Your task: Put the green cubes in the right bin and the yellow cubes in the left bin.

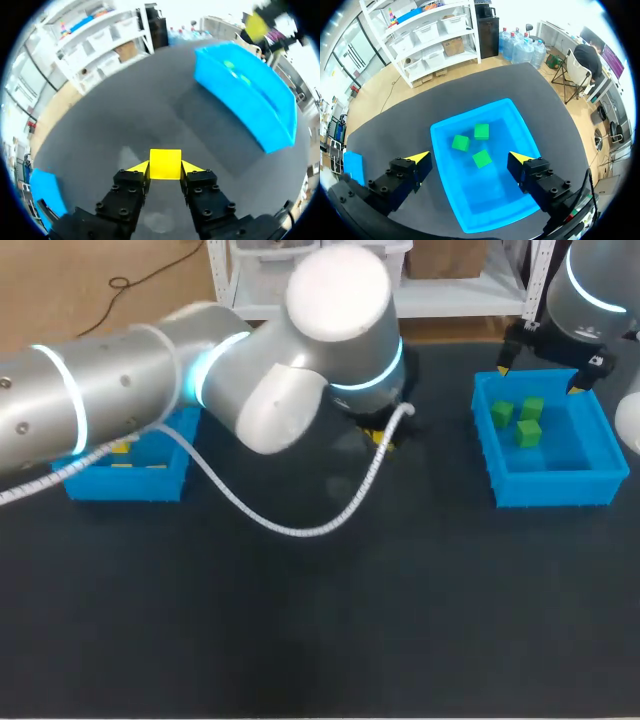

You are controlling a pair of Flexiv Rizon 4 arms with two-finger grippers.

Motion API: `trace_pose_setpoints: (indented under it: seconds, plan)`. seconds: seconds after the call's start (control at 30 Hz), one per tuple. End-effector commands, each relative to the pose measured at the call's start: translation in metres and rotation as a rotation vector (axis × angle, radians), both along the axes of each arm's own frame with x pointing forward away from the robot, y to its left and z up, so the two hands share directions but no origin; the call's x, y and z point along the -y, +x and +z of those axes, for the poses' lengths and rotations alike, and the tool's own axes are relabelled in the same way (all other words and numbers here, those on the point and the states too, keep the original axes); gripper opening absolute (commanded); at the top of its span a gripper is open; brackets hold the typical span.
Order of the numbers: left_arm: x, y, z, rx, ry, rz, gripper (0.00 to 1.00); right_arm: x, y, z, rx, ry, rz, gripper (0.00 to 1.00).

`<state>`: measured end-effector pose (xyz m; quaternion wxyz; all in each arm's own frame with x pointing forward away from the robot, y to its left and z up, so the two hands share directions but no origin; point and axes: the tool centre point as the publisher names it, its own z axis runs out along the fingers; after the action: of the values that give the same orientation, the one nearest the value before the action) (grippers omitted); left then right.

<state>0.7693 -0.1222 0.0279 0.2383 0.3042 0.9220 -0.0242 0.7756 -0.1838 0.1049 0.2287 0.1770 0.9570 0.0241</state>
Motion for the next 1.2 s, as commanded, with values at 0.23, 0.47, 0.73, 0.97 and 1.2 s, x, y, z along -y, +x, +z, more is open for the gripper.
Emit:
trace_pose_setpoints:
  seconds: [0.23,0.47,0.73,0.97,1.2]
  plan:
    - [-0.163,0.018,0.089,0.195,-0.035,0.299,0.0,0.0,-0.002,0.0,0.007,-0.001,-0.002,1.0]
    - [-0.28,0.013,0.09,0.198,-0.035,0.596,0.0,0.0,-0.002,0.0,0.007,-0.001,-0.002,1.0]
    - [-0.356,-0.006,0.075,0.188,-0.022,0.805,0.0,0.0,-0.002,0.0,0.007,-0.001,-0.002,1.0]
    - [-0.363,-0.008,0.063,0.156,-0.018,0.82,0.12,0.0,-0.002,0.0,0.007,-0.001,-0.002,1.0]
    - [-0.349,0.0,0.064,0.113,-0.148,0.788,1.0,0.0,-0.002,0.0,0.007,-0.001,-0.002,1.0]
